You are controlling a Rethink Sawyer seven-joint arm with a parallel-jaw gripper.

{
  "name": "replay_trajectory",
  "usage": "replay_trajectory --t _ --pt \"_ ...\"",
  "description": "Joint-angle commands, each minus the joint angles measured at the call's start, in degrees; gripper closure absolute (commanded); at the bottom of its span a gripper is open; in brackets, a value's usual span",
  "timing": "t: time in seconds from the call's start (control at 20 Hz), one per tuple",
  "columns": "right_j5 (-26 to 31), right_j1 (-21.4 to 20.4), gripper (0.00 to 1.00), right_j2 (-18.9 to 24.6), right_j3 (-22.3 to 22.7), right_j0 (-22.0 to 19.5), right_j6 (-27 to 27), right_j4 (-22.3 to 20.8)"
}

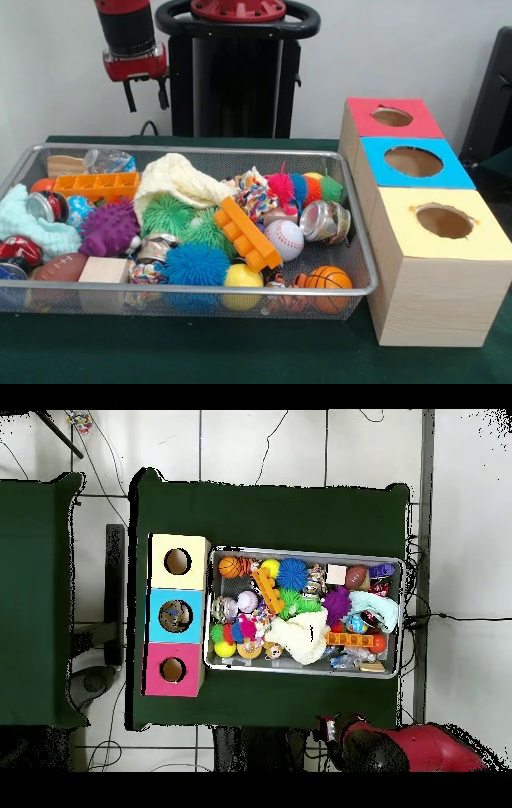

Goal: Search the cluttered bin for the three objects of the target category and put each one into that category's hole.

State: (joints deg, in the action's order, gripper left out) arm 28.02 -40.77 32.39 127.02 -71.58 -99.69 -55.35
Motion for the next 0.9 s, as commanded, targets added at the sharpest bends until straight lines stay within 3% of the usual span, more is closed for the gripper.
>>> replay_trajectory --t 0.05,0.25,0.45,0.9 --pt "-7.4 2.6 0.0 -8.7 -8.3 6.6 -13.5 -4.1" --pt "-4.7 7.7 0.0 -7.4 -18.0 5.0 -6.5 -1.5" --pt "-1.6 9.2 0.0 -5.6 -22.9 4.0 -2.1 2.6" --pt "2.7 11.2 0.0 -4.3 -27.7 5.2 1.4 7.0"
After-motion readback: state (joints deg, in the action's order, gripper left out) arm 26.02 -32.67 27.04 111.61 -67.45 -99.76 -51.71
